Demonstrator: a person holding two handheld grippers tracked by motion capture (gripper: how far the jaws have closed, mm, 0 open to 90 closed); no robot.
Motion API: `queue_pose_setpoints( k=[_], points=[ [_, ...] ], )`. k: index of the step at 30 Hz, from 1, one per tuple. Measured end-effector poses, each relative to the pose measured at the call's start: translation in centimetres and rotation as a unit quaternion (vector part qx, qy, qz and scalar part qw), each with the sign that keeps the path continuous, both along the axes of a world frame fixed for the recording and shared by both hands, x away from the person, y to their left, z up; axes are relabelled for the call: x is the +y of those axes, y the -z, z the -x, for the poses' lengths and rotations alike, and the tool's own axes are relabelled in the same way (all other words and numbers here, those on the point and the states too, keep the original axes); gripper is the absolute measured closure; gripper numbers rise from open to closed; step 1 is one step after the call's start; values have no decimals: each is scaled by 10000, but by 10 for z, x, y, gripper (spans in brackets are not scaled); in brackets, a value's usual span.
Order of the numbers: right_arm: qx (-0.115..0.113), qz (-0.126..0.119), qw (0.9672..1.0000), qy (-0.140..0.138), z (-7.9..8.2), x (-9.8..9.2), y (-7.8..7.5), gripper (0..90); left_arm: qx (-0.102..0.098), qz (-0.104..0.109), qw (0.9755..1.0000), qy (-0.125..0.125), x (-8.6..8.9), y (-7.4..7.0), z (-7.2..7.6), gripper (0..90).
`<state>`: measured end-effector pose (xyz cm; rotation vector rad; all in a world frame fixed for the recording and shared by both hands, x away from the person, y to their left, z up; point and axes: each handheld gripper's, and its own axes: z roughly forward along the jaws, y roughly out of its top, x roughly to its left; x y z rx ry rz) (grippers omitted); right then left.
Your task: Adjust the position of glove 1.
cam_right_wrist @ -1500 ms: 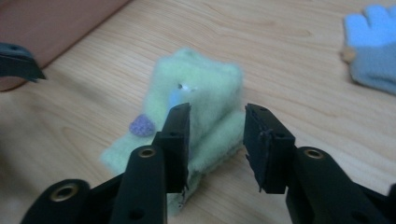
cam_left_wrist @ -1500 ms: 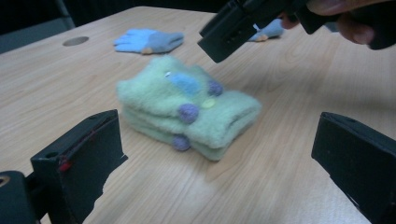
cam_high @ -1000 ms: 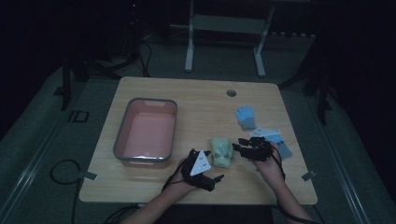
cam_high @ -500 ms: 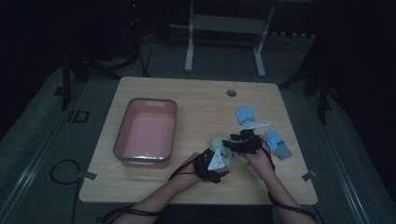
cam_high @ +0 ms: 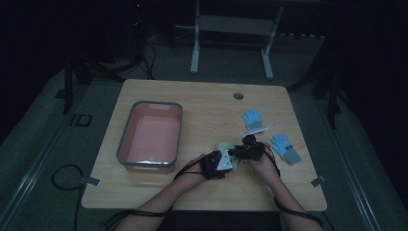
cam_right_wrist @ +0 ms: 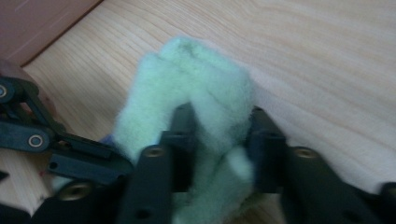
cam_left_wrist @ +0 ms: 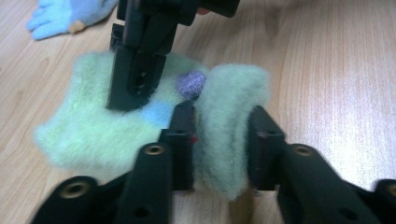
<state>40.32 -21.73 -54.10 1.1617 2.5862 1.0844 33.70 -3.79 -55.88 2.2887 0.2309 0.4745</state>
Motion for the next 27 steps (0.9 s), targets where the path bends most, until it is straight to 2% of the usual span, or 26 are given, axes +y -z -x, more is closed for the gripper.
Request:
queue_pose_setpoints(
  k=[2, 5, 11, 17, 20, 27],
  points=[
    [-141, 60, 9999, -48, 3, 1, -3, 743, -9, -37, 10000, -14, 0, -2, 1, 727],
    [-123, -39, 9999, -28, 3, -1, -6, 761, 42, -7, 10000, -40, 2, -7, 0, 744],
    [-201, -170, 9996, -51, 4, 1, -17, 768, -33, -8, 9999, -96, 6, -20, 1, 753],
    [-341, -199, 9991, -156, 5, 5, -36, 769, -185, -129, 9997, -67, 11, -42, 3, 755],
    [-411, -307, 9985, -190, 7, 7, -47, 770, -223, -173, 9996, -40, 14, -51, 3, 756],
    [-539, -421, 9973, -263, 7, 10, -65, 770, -460, -321, 9984, -6, 20, -73, 4, 756]
  ],
)
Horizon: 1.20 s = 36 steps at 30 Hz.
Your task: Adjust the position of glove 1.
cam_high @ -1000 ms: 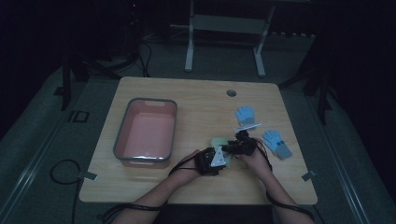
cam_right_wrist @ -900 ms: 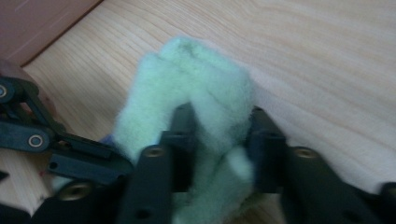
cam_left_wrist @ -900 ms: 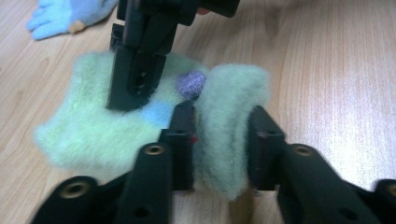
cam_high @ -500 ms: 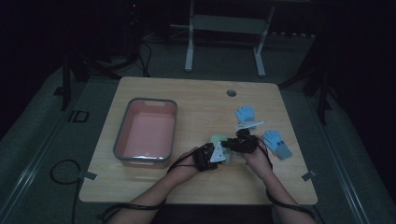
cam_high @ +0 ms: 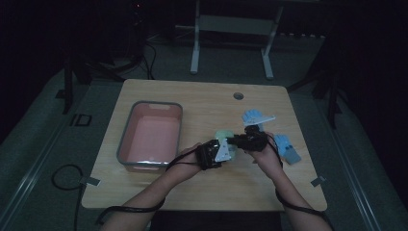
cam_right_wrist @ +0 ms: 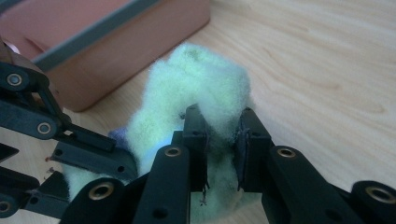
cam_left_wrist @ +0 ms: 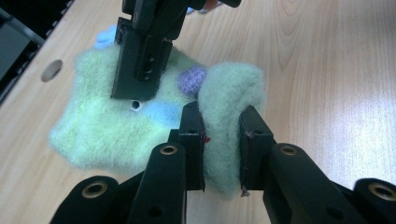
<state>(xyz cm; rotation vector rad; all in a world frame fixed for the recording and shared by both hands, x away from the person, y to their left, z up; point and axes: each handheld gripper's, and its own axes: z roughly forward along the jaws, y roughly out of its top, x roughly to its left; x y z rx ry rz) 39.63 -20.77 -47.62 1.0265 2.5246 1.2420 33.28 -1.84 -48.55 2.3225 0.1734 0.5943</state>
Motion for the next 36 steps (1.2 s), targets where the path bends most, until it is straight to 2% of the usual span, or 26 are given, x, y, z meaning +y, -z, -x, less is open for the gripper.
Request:
queue_pose_setpoints(
  k=[7, 15, 27, 31, 36],
  points=[
    [-155, -50, 9999, -56, -3, 8, -20, 770, -167, -188, 9997, 56, 7, -20, -3, 757],
    [-193, -165, 9996, -145, -7, 24, -37, 769, -344, -288, 9990, -42, 22, -36, -2, 757],
    [-277, -202, 9988, -339, -16, 59, -51, 769, -385, -304, 9985, -258, 55, -48, -3, 757],
    [-306, -204, 9985, -395, -18, 69, -54, 769, -407, -243, 9983, -326, 65, -50, -3, 757],
    [-321, -188, 9980, -508, -20, 89, -58, 769, -413, -350, 9977, -410, 84, -52, -3, 757]
  ],
)
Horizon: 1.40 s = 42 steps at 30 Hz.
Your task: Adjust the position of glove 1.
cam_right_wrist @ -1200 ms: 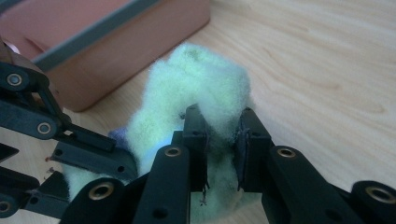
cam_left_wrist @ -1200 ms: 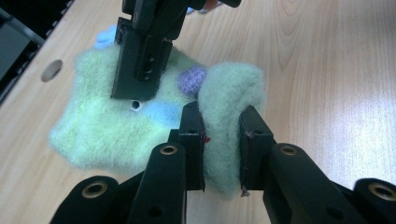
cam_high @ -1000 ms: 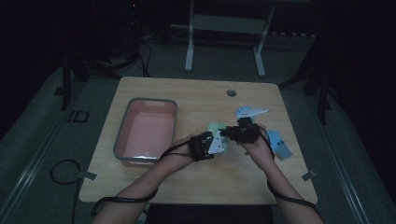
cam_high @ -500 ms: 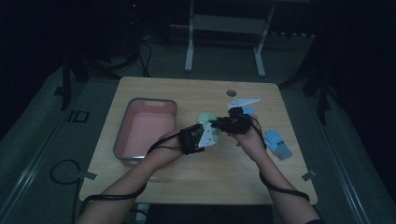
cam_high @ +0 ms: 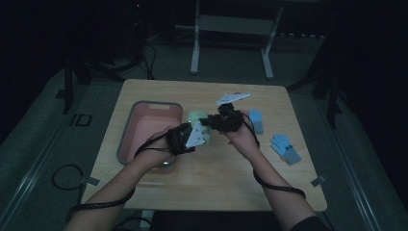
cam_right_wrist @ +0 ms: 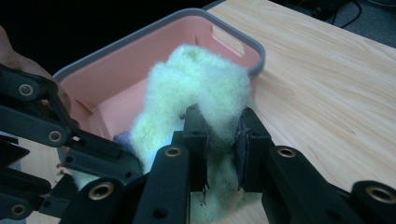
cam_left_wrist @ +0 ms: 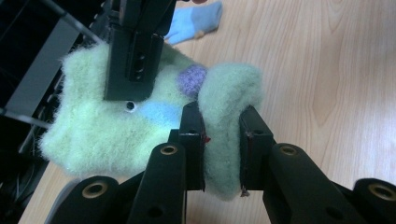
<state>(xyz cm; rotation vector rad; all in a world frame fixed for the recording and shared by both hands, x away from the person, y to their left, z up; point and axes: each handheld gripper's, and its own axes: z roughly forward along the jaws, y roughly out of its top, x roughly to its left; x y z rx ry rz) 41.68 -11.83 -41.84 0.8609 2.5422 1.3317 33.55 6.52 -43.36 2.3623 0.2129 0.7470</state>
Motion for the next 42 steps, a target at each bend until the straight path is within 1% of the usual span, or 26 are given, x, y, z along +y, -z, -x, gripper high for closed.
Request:
queue_pose_setpoints(
  k=[2, 5, 6, 8, 15, 19, 23, 29, 30, 34, 36, 38, 39, 41, 42],
  points=[
    [-31, 12, 10000, -41, 0, 8, -1, 769, 9, -5, 10000, -33, 6, -1, 0, 757],
    [-46, 0, 9999, -97, -1, 21, -3, 769, -22, 41, 9999, -95, 19, -1, 2, 757],
    [-12, -18, 9999, -126, -2, 25, -4, 769, -40, 34, 9999, -118, 23, -2, 3, 757],
    [-19, -25, 9999, -162, -2, 33, -4, 769, -32, 56, 9998, -161, 32, -2, 4, 757],
    [-12, -37, 9996, -292, -2, 61, -2, 769, -16, -7, 9996, -294, 54, 0, 7, 757],
    [-4, -62, 9994, -336, -3, 75, -1, 769, 20, -77, 9994, -340, 67, 1, 7, 757],
    [24, -27, 9991, -421, -3, 91, 0, 769, 58, -105, 9991, -395, 81, 3, 8, 757],
    [69, -99, 9985, -537, -3, 113, 5, 769, 155, -104, 9988, -456, 103, 8, 9, 756],
    [86, -103, 9984, -549, -3, 116, 6, 768, 156, -120, 9987, -480, 107, 10, 10, 756],
    [136, -91, 9983, -562, -4, 126, 13, 769, 167, -166, 9984, -509, 113, 18, 8, 756],
    [159, -50, 9983, -553, -6, 130, 17, 769, 228, -200, 9981, -528, 115, 24, 5, 756],
    [215, -51, 9985, -508, -9, 132, 24, 769, 331, -200, 9979, -515, 117, 30, 0, 756],
    [259, -34, 9984, -497, -10, 134, 28, 769, 398, -248, 9976, -502, 119, 36, -4, 756],
    [314, 29, 9984, -466, -14, 137, 39, 769, 537, -264, 9971, -479, 120, 44, -10, 756],
    [350, 64, 9984, -450, -16, 138, 42, 769, 559, -302, 9969, -454, 120, 48, -12, 755]
  ],
)
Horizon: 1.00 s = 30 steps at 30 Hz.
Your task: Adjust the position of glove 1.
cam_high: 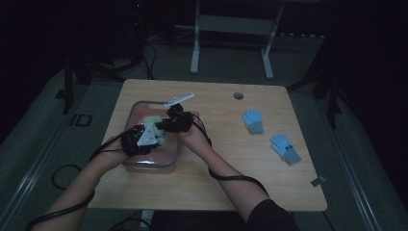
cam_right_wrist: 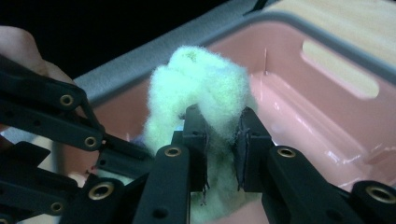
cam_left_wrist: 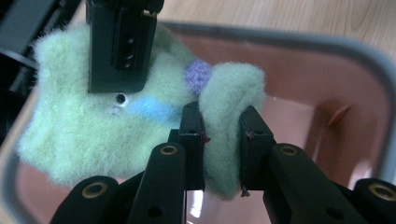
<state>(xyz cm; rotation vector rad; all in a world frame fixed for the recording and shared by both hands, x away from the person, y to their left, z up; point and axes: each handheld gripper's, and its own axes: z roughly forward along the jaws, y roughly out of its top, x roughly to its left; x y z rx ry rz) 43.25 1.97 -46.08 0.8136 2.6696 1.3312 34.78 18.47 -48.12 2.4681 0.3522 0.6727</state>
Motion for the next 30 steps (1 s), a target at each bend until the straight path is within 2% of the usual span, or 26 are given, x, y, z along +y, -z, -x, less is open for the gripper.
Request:
queue_pose_setpoints(
  k=[7, 11, 13, 15, 16, 21, 24, 26, 30],
  points=[
    [277, 218, 9993, 105, -13, 4, 25, 767, 442, -143, 9989, 62, -2, 20, -19, 754],
    [352, 384, 9986, 132, -17, 4, 34, 738, 691, -382, 9968, 146, -7, 25, -27, 749],
    [361, 467, 9982, 133, -18, 3, 37, 720, 792, -447, 9957, 161, -10, 27, -30, 746],
    [375, 481, 9981, 127, -18, 1, 38, 711, 810, -563, 9950, 175, -12, 28, -33, 742],
    [387, 478, 9980, 120, -18, 1, 39, 694, 848, -507, 9950, 157, -13, 29, -34, 742],
    [344, 456, 9983, 108, -17, -4, 35, 627, 1047, -565, 9928, 121, -15, 32, -38, 694],
    [365, 394, 9985, 95, -14, -9, 31, 603, 1092, -378, 9933, 6, -13, 28, -38, 576],
    [346, 312, 9989, 84, -11, -12, 28, 601, 1038, -273, 9941, -131, -11, 24, -37, 490],
    [326, 179, 9993, 55, -7, -20, 21, 601, 1027, 6, 9942, -320, -5, 14, -35, 405]
  ],
)
